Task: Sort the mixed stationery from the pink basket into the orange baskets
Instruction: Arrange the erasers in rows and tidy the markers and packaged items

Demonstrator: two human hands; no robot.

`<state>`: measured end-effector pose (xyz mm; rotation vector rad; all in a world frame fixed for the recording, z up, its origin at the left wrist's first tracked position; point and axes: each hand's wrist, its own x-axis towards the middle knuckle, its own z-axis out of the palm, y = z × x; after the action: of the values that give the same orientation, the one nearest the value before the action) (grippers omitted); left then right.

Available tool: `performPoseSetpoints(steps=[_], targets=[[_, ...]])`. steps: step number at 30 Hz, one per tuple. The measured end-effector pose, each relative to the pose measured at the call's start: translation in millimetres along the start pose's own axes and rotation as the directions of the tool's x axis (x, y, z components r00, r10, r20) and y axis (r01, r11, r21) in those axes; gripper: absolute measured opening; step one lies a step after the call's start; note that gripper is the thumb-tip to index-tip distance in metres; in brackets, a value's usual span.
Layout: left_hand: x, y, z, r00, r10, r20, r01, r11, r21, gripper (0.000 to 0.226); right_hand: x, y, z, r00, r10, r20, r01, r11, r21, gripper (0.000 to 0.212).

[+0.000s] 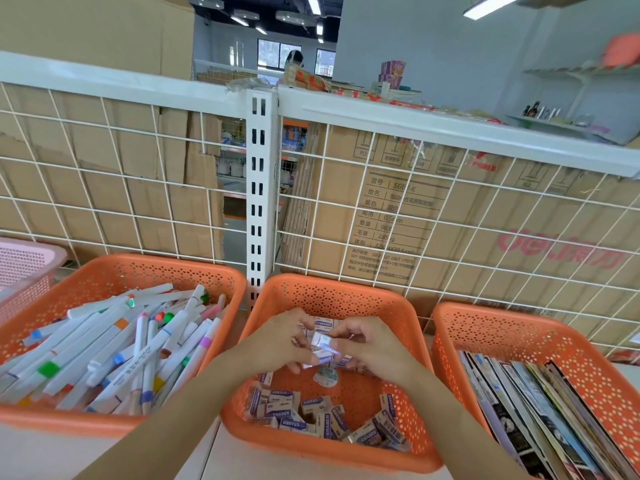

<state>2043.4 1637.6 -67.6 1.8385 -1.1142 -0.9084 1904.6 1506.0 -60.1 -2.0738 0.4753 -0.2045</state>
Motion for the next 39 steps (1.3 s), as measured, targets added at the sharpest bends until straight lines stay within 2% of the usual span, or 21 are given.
performPoseSetpoints(steps=[2, 5, 9, 15, 22, 23, 25, 27, 29, 30, 32, 35, 37, 39], targets=[[1, -2, 1, 1.000, 0.025, -0.010, -0.026, 0.999, -0.044, 0.042, 0, -2, 2, 1.000, -0.002, 0.017, 0.001, 0.999, 0.044, 0.006], [2, -2, -1, 0.998, 0.055, -0.019, -0.056, 0.995, -0.080, 0.037, 1, -4, 2, 0.999, 0.020, -0.033, -0.016, 0.992, 0.126, 0.011], [2, -2, 0, 0.999, 0.049, -0.003, -0.049, 0.993, -0.105, 0.046, 2, -6, 2, 0.997, 0.060, -0.057, -0.047, 0.979, 0.199, 0.011], [1, 1, 1, 0.998, 0.069, -0.001, -0.068, 0.988, -0.140, 0.040, 2, -6, 2, 0.999, 0.009, -0.047, -0.001, 0.986, 0.169, 0.007], [-1, 3, -1, 0.990, 0.079, -0.114, -0.101, 0.975, -0.197, 0.017, 2, -4, 5, 0.999, -0.050, -0.018, 0.052, 0.987, 0.150, 0.013], [-1, 4, -2, 0.987, 0.072, -0.142, -0.100, 0.975, -0.197, 0.018, 2, -3, 4, 0.996, -0.084, -0.024, 0.086, 0.992, 0.096, 0.019], [-2, 5, -1, 0.981, 0.069, -0.179, -0.100, 0.980, -0.172, 0.020, 2, 2, 3, 0.982, -0.187, -0.024, 0.181, 0.972, -0.153, 0.038], [-2, 6, -1, 0.979, 0.077, -0.191, -0.111, 0.978, -0.176, 0.020, 1, 3, 5, 0.957, -0.288, -0.030, 0.248, 0.869, -0.428, 0.045], [-2, 7, -1, 0.973, 0.095, -0.209, -0.133, 0.976, -0.172, 0.016, 0, -2, 7, 0.933, -0.357, -0.051, 0.271, 0.787, -0.554, 0.042], [-3, 7, 0, 0.965, 0.125, -0.231, -0.156, 0.980, -0.122, 0.015, 0, -3, 7, 0.929, -0.365, -0.064, 0.265, 0.774, -0.575, 0.041], [-4, 6, 1, 0.925, 0.223, -0.308, -0.198, 0.974, 0.108, 0.016, 0, -5, 6, 0.934, -0.340, -0.107, 0.218, 0.782, -0.584, 0.037], [-10, 6, -2, 0.849, 0.367, -0.381, -0.162, 0.866, 0.472, 0.024, 2, -3, -1, 0.961, -0.240, -0.134, 0.108, 0.778, -0.619, 0.035], [-13, 4, -5, 0.855, 0.382, -0.350, -0.105, 0.789, 0.605, 0.028, 7, -5, -6, 0.980, -0.185, -0.071, 0.086, 0.720, -0.689, 0.038], [-15, 0, -5, 0.889, 0.344, -0.303, -0.063, 0.747, 0.662, 0.032, 12, -9, -8, 0.989, -0.147, -0.012, 0.090, 0.672, -0.735, 0.042]])
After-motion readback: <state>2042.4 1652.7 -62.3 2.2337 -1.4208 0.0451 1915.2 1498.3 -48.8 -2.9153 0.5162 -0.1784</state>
